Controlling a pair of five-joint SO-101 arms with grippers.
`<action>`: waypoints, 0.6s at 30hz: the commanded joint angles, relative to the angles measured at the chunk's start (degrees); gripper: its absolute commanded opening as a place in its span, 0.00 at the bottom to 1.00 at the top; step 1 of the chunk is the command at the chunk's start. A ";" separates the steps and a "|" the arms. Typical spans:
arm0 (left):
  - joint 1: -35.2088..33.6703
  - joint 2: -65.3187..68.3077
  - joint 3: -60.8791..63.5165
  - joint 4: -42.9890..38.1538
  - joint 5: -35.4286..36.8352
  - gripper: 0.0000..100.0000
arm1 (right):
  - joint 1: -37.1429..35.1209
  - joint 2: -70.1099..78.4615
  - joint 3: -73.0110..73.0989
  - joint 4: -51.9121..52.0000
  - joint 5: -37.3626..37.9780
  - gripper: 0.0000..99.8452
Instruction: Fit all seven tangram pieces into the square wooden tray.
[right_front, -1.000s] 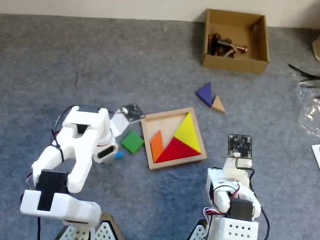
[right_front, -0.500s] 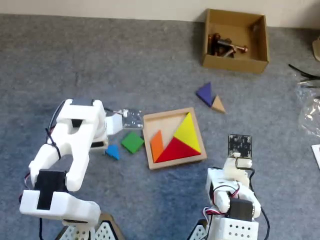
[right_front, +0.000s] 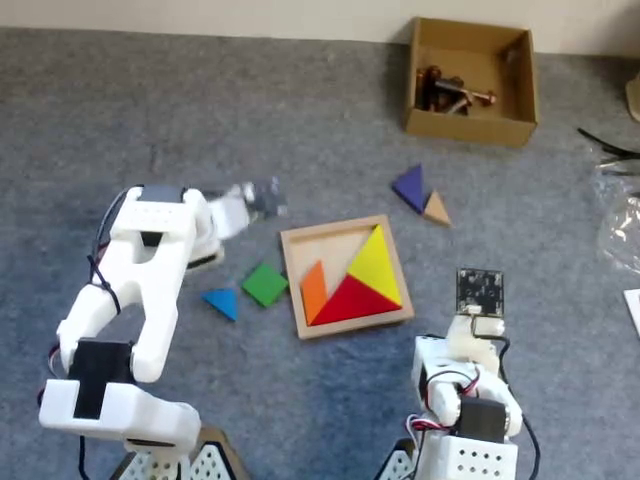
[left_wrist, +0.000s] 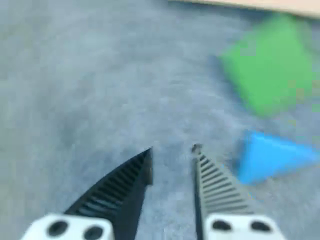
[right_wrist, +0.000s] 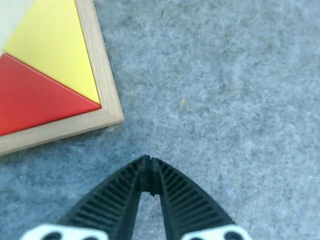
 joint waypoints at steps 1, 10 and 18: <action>0.31 -1.63 -4.70 0.44 49.85 0.13 | -0.92 -0.84 6.55 -0.92 -0.62 0.00; 2.07 -1.27 -4.62 19.87 80.26 0.13 | -0.92 -0.84 6.55 -0.92 -0.62 0.00; 11.91 -1.27 -4.62 26.11 84.04 0.13 | -0.92 -0.84 6.55 -0.92 -0.62 0.00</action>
